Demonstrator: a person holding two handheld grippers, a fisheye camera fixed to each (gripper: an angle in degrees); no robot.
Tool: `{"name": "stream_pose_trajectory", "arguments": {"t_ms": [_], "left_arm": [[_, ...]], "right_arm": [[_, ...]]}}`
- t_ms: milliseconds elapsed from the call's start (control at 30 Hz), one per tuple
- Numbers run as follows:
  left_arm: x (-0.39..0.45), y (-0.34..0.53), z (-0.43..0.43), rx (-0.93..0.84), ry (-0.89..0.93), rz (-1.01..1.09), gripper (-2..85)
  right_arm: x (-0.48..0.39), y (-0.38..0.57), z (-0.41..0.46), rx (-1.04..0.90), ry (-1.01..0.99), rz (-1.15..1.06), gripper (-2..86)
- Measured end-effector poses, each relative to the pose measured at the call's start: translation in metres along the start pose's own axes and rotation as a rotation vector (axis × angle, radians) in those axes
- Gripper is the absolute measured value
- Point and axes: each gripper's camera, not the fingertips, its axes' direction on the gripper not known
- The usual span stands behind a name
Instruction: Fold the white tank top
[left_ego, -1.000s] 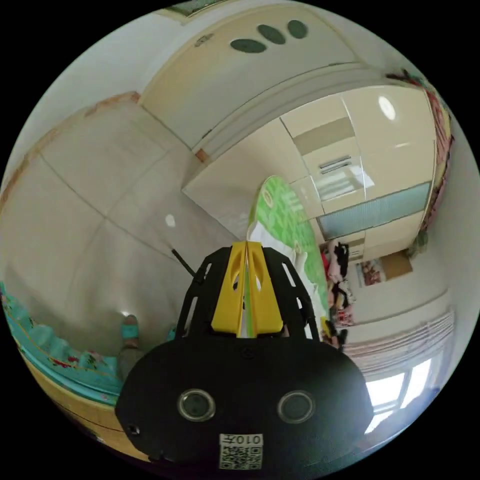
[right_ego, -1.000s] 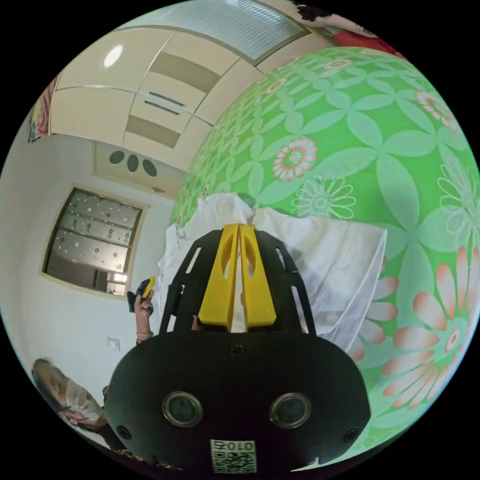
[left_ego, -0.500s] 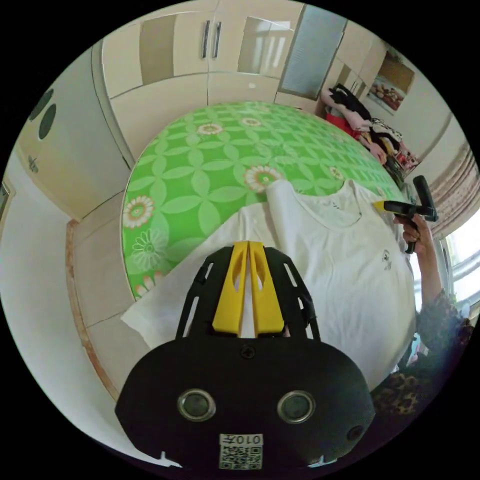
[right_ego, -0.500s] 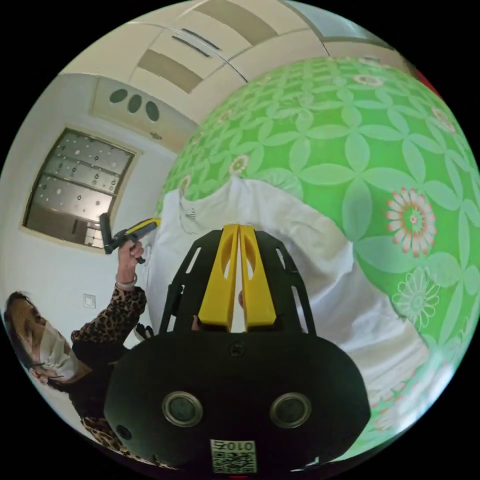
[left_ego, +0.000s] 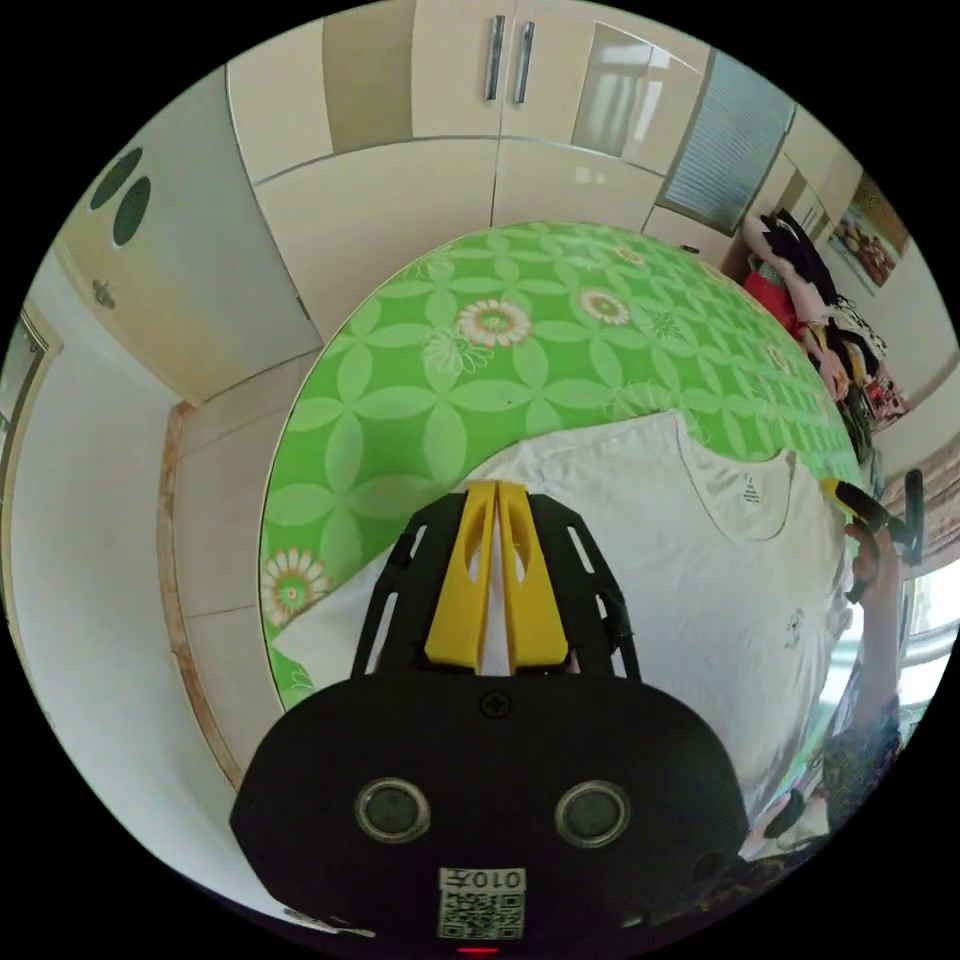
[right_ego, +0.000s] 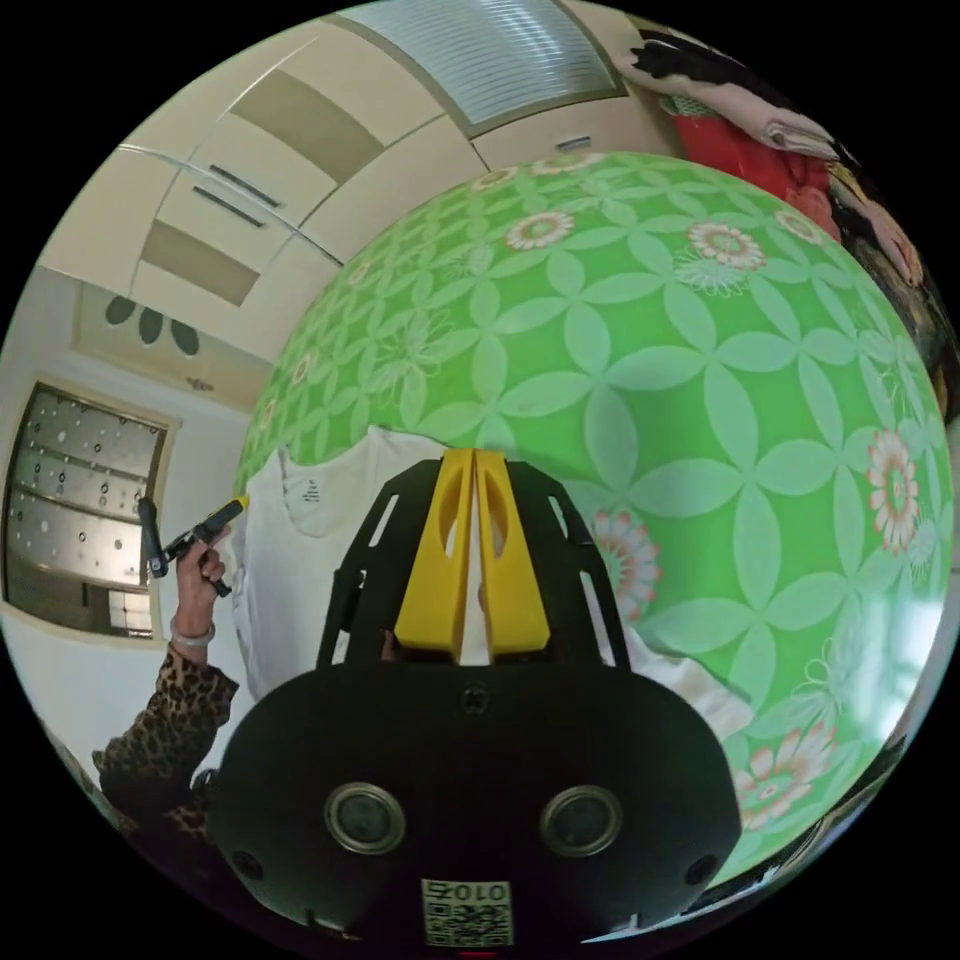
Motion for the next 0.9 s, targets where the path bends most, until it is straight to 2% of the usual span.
{"name": "stream_pose_trajectory", "arguments": {"t_ms": [100, 167, 267, 467, 533, 733, 900], "left_arm": [[0.029, 0.009, -0.033, 0.088, 0.024, 0.073, -0.4], [0.069, 0.017, -0.039, 0.071, -0.018, 0.213, -0.4], [0.101, 0.020, -0.029, 0.075, -0.141, 0.309, -0.4], [0.109, -0.011, 0.019, -0.025, -0.129, 0.300, -0.4], [0.109, -0.027, 0.026, 0.013, -0.106, 0.295, -0.4], [0.122, -0.091, 0.057, 0.019, -0.016, 0.313, -0.4], [0.150, -0.118, 0.075, 0.054, -0.101, 0.383, -0.4]], "right_arm": [[-0.002, 0.027, -0.024, -0.020, -0.140, -0.097, 1.8], [-0.007, 0.042, -0.017, -0.078, -0.096, -0.118, 1.9], [-0.011, 0.054, -0.007, -0.097, -0.070, -0.157, 2.1], [0.028, 0.027, 0.014, -0.110, 0.075, -0.110, 1.4], [0.052, 0.005, 0.011, -0.107, 0.013, -0.075, 1.1], [0.069, -0.048, 0.009, -0.078, 0.057, -0.117, 0.7], [0.081, -0.062, -0.003, -0.052, 0.111, -0.126, 0.6]]}}
